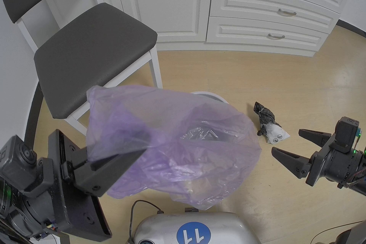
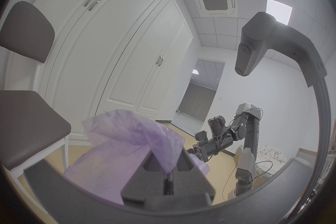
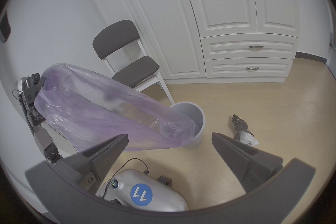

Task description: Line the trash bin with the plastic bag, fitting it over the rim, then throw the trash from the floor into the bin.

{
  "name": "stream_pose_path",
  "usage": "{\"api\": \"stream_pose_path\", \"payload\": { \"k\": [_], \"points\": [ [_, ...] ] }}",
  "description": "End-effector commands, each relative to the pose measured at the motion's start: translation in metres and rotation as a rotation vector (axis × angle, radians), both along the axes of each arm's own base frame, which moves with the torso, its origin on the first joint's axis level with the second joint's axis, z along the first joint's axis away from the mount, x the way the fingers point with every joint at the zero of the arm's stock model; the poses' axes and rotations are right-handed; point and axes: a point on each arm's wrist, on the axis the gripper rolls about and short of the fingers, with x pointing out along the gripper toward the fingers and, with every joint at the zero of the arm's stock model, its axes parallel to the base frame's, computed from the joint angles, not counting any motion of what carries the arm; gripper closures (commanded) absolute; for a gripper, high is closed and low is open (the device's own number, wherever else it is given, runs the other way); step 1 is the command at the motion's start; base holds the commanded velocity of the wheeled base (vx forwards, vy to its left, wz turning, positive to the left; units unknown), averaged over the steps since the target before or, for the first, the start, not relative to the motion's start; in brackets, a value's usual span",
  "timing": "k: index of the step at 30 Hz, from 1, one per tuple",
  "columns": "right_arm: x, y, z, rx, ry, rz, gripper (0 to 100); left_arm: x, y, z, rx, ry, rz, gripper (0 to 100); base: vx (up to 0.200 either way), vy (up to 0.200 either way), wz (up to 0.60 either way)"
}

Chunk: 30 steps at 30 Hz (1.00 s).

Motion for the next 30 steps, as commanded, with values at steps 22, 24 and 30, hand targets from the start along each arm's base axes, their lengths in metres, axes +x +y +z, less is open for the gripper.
{"api": "stream_pose_path", "payload": {
  "k": [22,24,30],
  "points": [
    [0.041,0.028,-0.031,-0.009,0.177,-0.029,0,-0.001,-0.001,-0.002,0.006,0.003,-0.007,100,0.0,0.0,0.0],
    [0.041,0.035,-0.035,-0.003,0.18,-0.007,0,-0.001,-0.001,-0.001,0.004,0.003,-0.008,100,0.0,0.0,0.0],
    [0.025,0.04,-0.05,-0.042,0.194,0.072,0,-0.001,-0.001,-0.002,0.007,0.005,-0.008,100,0.0,0.0,0.0]
  ]
}}
